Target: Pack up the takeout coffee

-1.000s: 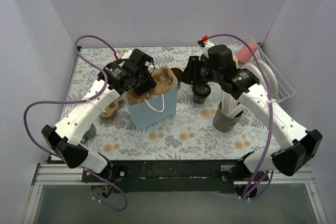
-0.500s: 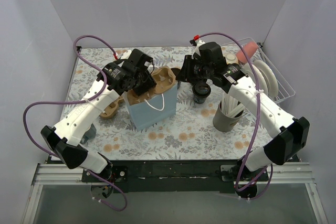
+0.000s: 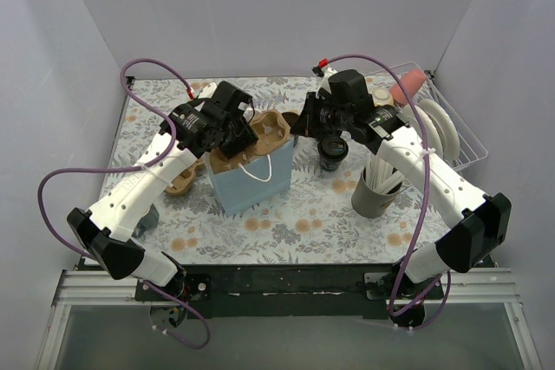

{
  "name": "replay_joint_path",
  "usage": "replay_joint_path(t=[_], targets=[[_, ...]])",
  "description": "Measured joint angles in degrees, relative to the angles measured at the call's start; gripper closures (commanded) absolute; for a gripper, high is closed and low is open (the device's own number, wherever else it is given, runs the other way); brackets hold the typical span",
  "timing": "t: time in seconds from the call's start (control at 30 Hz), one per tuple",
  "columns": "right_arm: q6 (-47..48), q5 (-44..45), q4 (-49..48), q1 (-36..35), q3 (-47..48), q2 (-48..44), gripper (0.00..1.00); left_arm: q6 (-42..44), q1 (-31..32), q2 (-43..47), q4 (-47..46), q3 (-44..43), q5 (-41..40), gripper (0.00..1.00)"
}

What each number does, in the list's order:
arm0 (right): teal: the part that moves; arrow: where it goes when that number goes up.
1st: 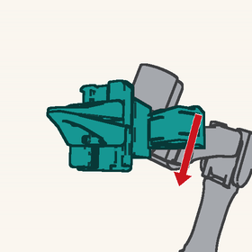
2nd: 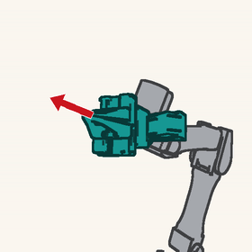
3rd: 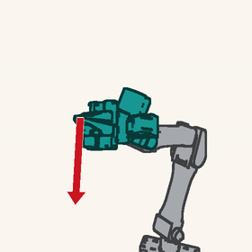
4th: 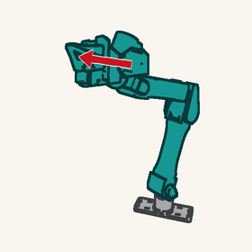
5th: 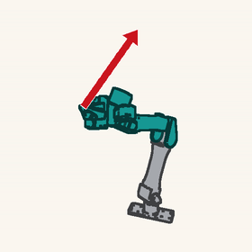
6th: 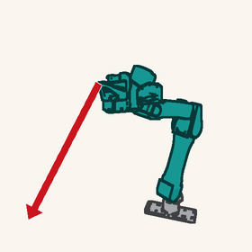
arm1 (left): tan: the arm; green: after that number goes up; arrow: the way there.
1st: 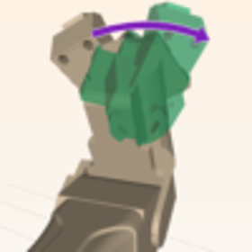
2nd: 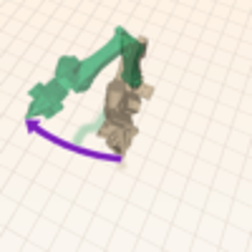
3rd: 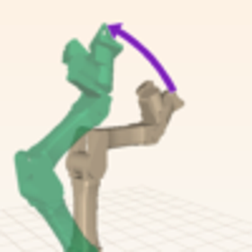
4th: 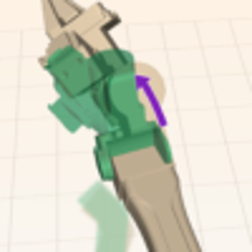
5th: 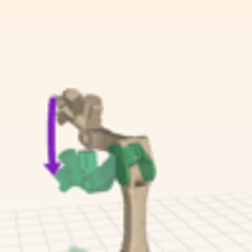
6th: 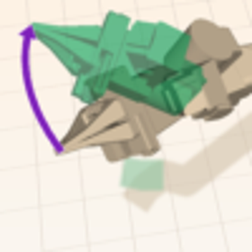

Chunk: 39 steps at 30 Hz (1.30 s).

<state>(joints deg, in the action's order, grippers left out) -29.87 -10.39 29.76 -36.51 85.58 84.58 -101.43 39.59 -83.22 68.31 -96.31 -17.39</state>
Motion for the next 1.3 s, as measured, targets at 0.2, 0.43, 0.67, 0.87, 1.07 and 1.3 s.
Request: replay_joint_path(t=[0.2, 0.43, 0.67, 0.87, 1.07, 1.3], targets=[[-0.52, -0.09, -0.37, -0.24, -1.14, -0.79, 0.99, -0.48, 0.0, 0.0, 0.55, 0.0, -1.14, 0.79], [-1.97, 1.01, -1.25, -1.9, -5.62, -5.16, 0.99, -0.94, 0.0, 0.09, 0.72, 0.07, -1.97, 0.8], [-2.99, 1.53, -1.2, -2.58, -5.88, -5.66, 0.99, -1.05, 0.0, 0.09, 1.81, 0.04, -2.82, 0.8], [-3.45, 2.54, -1.16, -2.78, -5.88, -5.75, 0.99, -1.62, 0.0, 0.5, 2.89, 1.27, -2.75, 0.78], [-3.85, 2.97, -1.18, -2.89, -5.88, -5.75, 0.99, -2.51, 0.02, 0.35, 4.96, 2.12, -2.49, 0.77], [-4.37, 3.17, -1.25, -2.89, -5.88, -5.75, 0.99, -3.04, 0.02, -0.68, 5.68, 2.12, -2.23, 0.75]])
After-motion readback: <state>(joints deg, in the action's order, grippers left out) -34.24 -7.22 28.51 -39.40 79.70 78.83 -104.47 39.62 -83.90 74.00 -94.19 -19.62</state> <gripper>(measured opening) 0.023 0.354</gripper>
